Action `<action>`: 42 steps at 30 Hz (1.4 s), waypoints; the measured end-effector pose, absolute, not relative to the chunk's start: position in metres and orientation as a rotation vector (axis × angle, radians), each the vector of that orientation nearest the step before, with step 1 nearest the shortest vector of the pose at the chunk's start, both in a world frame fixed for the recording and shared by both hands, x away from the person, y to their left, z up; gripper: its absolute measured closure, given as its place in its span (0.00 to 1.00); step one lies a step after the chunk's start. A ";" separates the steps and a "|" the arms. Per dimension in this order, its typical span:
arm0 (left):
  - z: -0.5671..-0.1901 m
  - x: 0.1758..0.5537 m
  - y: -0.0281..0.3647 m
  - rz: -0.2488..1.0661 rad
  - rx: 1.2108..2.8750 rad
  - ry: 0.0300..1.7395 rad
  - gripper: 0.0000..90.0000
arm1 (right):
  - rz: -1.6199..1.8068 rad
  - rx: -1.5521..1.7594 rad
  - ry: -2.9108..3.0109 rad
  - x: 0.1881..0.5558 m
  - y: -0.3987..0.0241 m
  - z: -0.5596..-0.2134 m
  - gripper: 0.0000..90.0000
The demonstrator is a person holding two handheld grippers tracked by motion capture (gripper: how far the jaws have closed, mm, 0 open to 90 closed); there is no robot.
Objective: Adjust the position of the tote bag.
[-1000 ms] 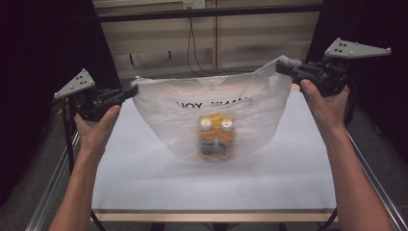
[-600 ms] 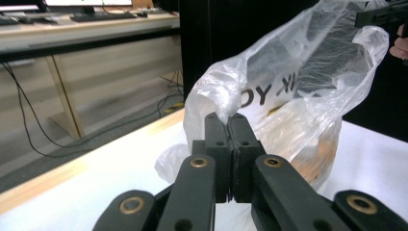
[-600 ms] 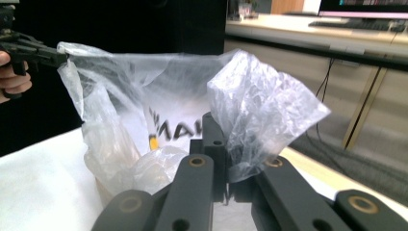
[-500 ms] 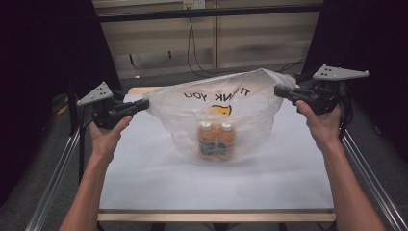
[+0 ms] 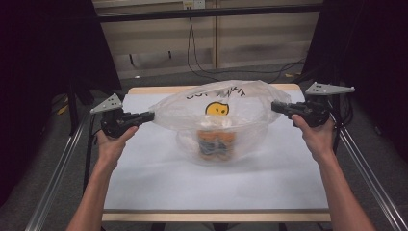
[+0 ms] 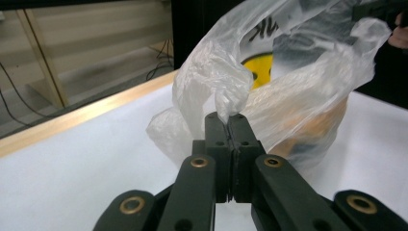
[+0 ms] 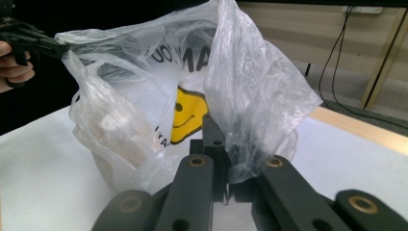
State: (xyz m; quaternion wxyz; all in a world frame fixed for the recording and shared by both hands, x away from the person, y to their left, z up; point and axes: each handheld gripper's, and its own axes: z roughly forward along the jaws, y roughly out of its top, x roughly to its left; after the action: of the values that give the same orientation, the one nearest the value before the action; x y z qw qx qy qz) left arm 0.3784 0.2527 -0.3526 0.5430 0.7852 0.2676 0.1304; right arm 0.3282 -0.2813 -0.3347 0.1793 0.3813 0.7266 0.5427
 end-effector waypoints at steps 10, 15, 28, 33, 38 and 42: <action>-0.384 0.385 0.253 0.249 1.904 0.683 0.99 | 1.515 1.172 2.099 0.328 -0.289 -0.372 0.98; -0.397 0.387 0.254 0.221 1.956 0.690 0.99 | 1.490 1.201 2.133 0.329 -0.295 -0.387 0.98; -0.415 0.384 0.256 0.209 2.052 0.716 0.99 | 1.413 1.269 2.190 0.324 -0.302 -0.413 0.98; -0.425 0.388 0.253 0.206 2.111 0.722 0.99 | 1.371 1.297 2.216 0.326 -0.304 -0.423 0.98; -0.433 0.388 0.250 0.220 2.171 0.738 0.99 | 1.277 1.325 2.273 0.329 -0.301 -0.436 0.98; -0.440 0.391 0.252 0.203 2.186 0.761 0.99 | 1.244 1.345 2.286 0.331 -0.301 -0.444 0.98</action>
State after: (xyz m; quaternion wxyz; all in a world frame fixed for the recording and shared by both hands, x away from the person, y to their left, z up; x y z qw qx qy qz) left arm 0.3912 0.2517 -0.4402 0.3976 0.8632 0.3006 0.0801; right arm 0.3315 -0.3007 -0.4440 0.1059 0.4564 0.7759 0.4224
